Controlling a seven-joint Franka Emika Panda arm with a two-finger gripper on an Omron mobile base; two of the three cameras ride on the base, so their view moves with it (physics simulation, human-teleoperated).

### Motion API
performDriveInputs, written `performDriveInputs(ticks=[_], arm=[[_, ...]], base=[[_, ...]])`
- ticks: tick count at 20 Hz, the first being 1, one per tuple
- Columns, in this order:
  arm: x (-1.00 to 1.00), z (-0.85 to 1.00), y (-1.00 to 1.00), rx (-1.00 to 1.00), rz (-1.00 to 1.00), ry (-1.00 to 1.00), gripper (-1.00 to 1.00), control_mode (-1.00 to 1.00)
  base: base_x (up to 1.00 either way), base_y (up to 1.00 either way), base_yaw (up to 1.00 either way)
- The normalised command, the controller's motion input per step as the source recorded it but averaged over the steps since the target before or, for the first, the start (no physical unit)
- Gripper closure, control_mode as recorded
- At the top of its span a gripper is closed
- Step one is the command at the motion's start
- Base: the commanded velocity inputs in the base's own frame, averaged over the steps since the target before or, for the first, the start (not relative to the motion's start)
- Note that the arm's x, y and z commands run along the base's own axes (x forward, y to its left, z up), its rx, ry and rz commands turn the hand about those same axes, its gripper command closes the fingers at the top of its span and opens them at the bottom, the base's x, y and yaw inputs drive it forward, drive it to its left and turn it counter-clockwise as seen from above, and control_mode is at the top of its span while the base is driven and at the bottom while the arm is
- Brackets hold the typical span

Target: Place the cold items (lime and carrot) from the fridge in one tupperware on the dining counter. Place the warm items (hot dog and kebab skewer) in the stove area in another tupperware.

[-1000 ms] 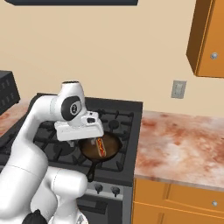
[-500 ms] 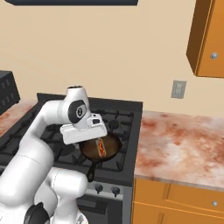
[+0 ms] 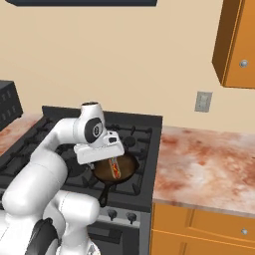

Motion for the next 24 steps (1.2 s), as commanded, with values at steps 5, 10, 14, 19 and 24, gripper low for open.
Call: performDriveInputs(ticks=[5,10,14,19,24], arm=[[0.3,-0.27,0.0,0.0,0.0,0.0,-1.0,-1.0],[0.27,-0.34,-0.03,0.0,0.0,0.0,-1.0,-1.0],[0.24,-0.35,-0.12,0.0,0.0,0.0,-1.0,-1.0],[0.21,-0.29,-0.15,0.02,0.0,0.0,-1.0,-1.0],[0.23,-0.24,-0.07,0.0,0.0,0.0,-1.0,-1.0]], base=[[0.0,0.0,0.0],[0.0,0.0,0.0],[0.0,0.0,0.0],[0.0,0.0,0.0],[0.0,0.0,0.0]])
